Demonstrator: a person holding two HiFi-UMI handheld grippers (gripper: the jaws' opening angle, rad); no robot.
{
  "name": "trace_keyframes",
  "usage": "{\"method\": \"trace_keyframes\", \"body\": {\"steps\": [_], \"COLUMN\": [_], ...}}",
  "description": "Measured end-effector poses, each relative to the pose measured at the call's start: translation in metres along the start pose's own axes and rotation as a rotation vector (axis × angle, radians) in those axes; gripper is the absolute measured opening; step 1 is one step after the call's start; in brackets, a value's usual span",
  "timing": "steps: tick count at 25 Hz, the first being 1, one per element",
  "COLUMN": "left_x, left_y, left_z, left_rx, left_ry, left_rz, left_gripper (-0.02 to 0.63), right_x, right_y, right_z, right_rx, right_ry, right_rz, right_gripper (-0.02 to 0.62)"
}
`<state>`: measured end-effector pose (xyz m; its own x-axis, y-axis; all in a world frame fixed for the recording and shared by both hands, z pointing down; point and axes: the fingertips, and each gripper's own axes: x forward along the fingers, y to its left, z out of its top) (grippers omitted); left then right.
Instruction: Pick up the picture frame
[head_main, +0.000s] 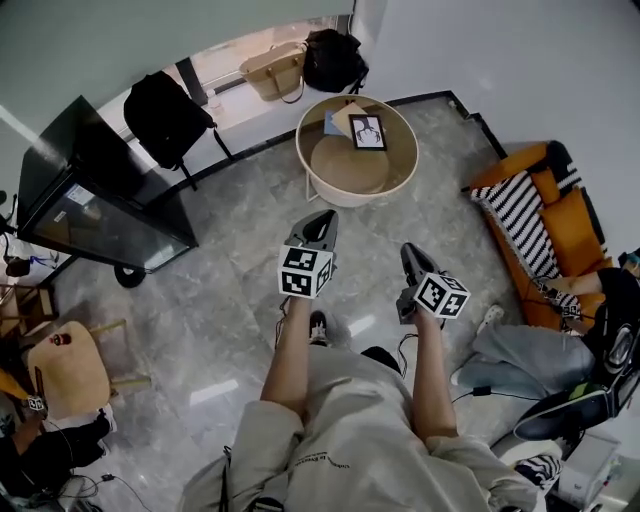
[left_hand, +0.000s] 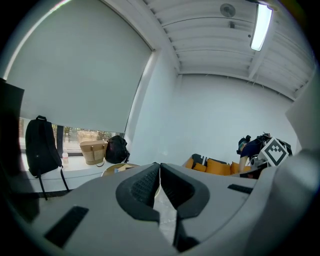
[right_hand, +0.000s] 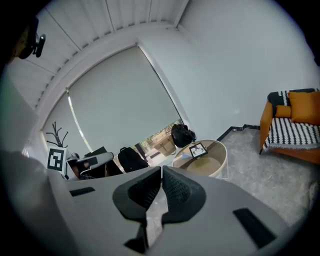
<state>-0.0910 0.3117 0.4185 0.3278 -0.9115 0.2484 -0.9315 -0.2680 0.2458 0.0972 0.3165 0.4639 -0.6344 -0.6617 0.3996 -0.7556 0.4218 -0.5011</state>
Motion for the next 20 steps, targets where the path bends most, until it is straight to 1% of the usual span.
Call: {"method": "trace_keyframes", "body": {"steps": [2, 5, 9, 12, 14, 16, 18, 20], "left_x": [0.006, 0.015, 0.025, 0.028, 0.034, 0.043, 0.056, 0.071], "left_y": [0.009, 0.007, 0.003, 0.015, 0.024, 0.03, 0.034, 0.036], "left_z": [0.003, 0.004, -0.006, -0.01, -0.007, 0.001, 0.011, 0.023], "left_rx": [-0.021, -0.043, -0.029, -0.032, -0.04, -0.041, -0.016, 0.031], "left_ry": [-0.011, -0.019, 0.007, 0.035, 0.041, 0.04, 0.043, 0.044], "left_rz": [-0.011, -0.036, -0.055, -0.043, -0.026, -0.009, 0.007, 0.026], "left_gripper": [0.02, 0.02, 0.02, 0.02, 0.02, 0.02, 0.021, 0.02], "right_x": [0.004, 0.0, 0.003, 0.017, 0.028, 0.042, 0.057, 0.071], "right_y": [0.0, -0.011, -0.038, -0.051, -0.057, -0.058, -0.057, -0.06], "right_z": [-0.001, 0.006, 0.016, 0.021, 0.033, 0.049, 0.063, 0.075], "right_rx": [-0.004, -0.004, 0.045, 0.04, 0.037, 0.03, 0.007, -0.033], "right_ry": [0.003, -0.012, -0.047, -0.032, -0.031, -0.035, -0.033, -0.022], "right_rz": [-0.02, -0.046, -0.075, -0.09, -0.086, -0.065, -0.038, -0.028], "right_gripper": [0.035, 0.035, 0.035, 0.035, 0.035, 0.035, 0.035, 0.035]}}
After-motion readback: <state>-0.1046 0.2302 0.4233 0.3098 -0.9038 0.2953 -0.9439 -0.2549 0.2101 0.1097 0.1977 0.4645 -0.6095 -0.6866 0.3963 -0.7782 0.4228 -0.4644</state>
